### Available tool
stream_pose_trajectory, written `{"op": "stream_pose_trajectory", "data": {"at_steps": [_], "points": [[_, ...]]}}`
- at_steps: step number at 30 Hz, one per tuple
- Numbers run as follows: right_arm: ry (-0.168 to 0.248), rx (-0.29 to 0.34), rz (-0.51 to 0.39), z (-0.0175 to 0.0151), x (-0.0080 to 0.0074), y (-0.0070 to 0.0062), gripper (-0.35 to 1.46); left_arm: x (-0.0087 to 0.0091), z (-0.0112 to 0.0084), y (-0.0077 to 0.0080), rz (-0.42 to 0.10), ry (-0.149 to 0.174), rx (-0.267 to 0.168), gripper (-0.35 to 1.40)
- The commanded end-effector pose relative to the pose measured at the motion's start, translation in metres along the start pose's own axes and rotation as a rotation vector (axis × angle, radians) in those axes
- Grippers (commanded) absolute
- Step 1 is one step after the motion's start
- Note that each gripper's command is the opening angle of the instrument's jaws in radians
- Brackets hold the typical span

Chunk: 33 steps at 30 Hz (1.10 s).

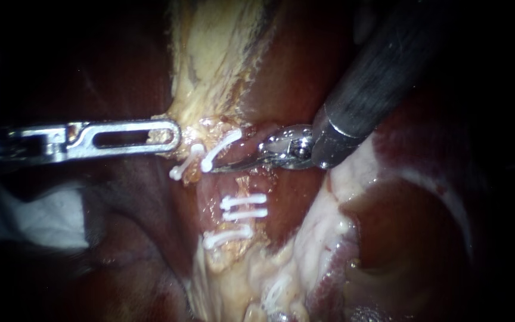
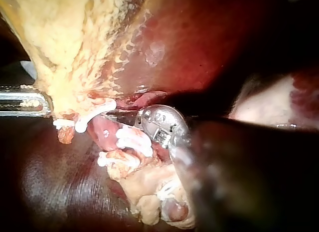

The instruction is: Go back from the cut right tube

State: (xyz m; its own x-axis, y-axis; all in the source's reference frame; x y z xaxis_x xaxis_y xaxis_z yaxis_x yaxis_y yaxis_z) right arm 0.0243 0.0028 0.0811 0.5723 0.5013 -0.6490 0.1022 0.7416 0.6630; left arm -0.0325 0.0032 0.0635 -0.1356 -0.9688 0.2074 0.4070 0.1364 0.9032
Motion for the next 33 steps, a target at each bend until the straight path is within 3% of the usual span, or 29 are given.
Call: {"op": "stream_pose_trajectory", "data": {"at_steps": [1, 4, 7, 11, 24, 33], "points": [[0.005, -0.002, 0.0, -0.0001, 0.0002, -0.0002, -0.03, -0.0001, -0.0001, 0.0, 0.0, 0.0, 0.001, -0.35], [0.018, 0.0, 0.001, -0.0001, 0.0005, -0.0004, 0.31, -0.0001, -0.0001, 0.0, 0.0, 0.0, 0.002, -0.35], [0.018, 0.0, 0.001, 0.0, 0.0008, -0.0007, 0.46, -0.0001, -0.0001, 0.0, 0.0, 0.001, 0.002, -0.35], [0.018, 0.001, 0.001, 0.0002, 0.0009, -0.0008, 0.59, -0.0001, -0.0002, 0.0, 0.0, 0.001, 0.002, -0.35], [0.021, 0.003, 0.006, 0.0001, 0.0008, -0.0011, 0.76, -0.0002, -0.0003, 0.0, 0.0, 0.002, 0.003, -0.35], [0.016, 0.017, -0.051, -0.0008, 0.0003, -0.0036, 1.18, -0.0002, -0.0009, 0.0002, 0.001, 0.0, 0.0, -0.35]]}}
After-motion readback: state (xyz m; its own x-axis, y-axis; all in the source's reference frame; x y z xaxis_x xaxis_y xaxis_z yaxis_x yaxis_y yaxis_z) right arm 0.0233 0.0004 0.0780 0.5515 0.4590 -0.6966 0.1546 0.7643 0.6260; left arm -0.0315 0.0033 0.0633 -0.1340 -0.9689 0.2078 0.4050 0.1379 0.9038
